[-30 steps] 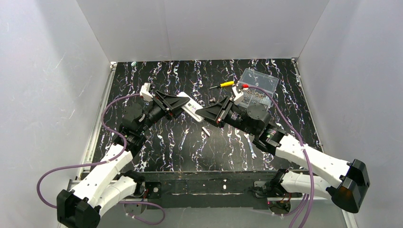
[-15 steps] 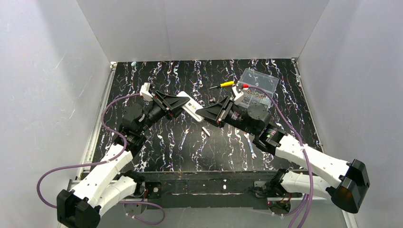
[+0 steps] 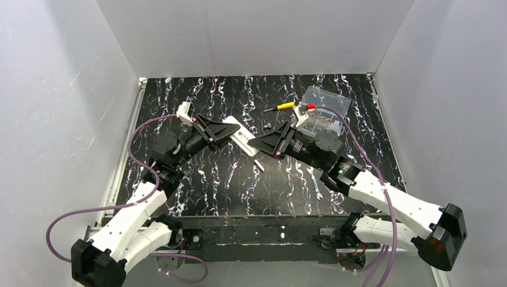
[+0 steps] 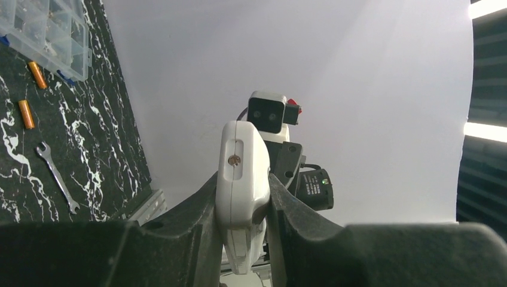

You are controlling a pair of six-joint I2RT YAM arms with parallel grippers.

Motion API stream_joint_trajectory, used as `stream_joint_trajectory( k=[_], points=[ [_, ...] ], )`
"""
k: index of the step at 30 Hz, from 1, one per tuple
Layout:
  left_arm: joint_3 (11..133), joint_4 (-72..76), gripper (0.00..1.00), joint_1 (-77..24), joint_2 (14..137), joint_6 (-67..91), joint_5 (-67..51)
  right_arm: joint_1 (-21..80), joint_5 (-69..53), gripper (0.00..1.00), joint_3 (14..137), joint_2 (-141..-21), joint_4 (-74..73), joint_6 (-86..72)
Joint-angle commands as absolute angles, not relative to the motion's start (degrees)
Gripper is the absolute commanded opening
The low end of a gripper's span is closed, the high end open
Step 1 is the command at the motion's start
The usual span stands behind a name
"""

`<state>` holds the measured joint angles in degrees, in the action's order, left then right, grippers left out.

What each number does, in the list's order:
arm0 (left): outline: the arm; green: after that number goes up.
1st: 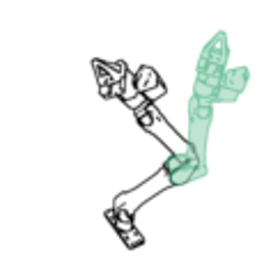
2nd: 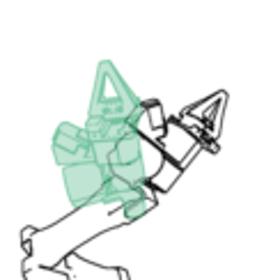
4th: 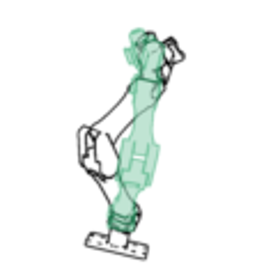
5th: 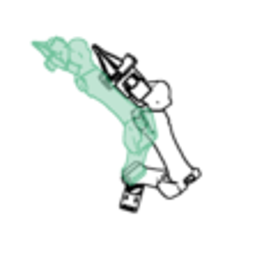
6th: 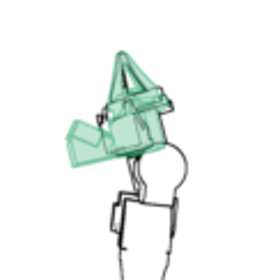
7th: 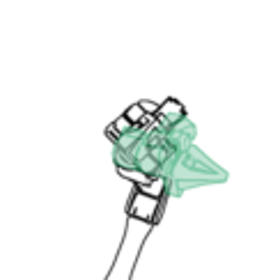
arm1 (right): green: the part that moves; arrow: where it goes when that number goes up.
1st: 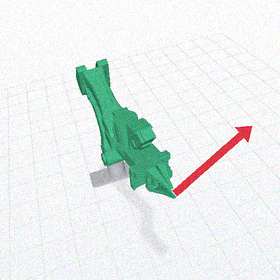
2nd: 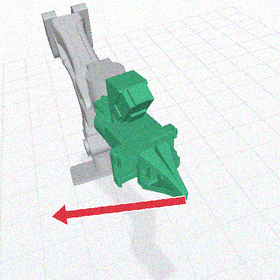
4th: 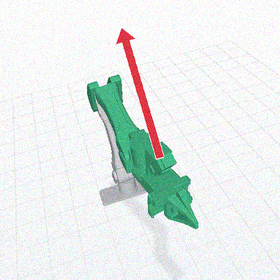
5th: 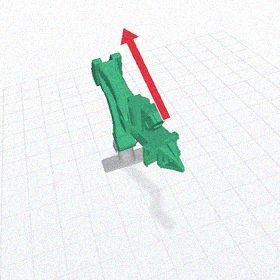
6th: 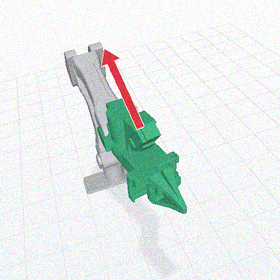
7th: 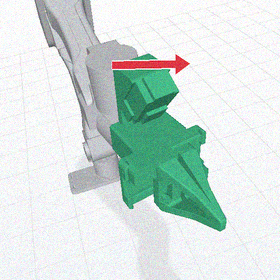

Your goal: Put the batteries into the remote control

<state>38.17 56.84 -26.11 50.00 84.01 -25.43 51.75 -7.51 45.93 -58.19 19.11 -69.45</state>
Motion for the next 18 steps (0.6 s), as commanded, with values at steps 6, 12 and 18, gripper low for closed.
stream_joint_trajectory(
  k=[6, 12, 18],
  points=[
    [41.25, 69.86, 0.0, -26.59, 50.34, 82.62, -30.94, 51.5, -12.09, 0.37, 43.96, -58.9, 29.3, -68.26],
    [42.41, 71.63, 0.0, -26.54, 51.37, 82.31, -32.73, 51.5, -13.74, 0.34, 43.33, -59.66, 32.87, -68.55],
    [43.35, 72.23, 0.0, -26.54, 51.98, 82.09, -34.05, 51.53, -13.82, 0.15, 43.24, -59.69, 33.41, -67.76]
  ],
)
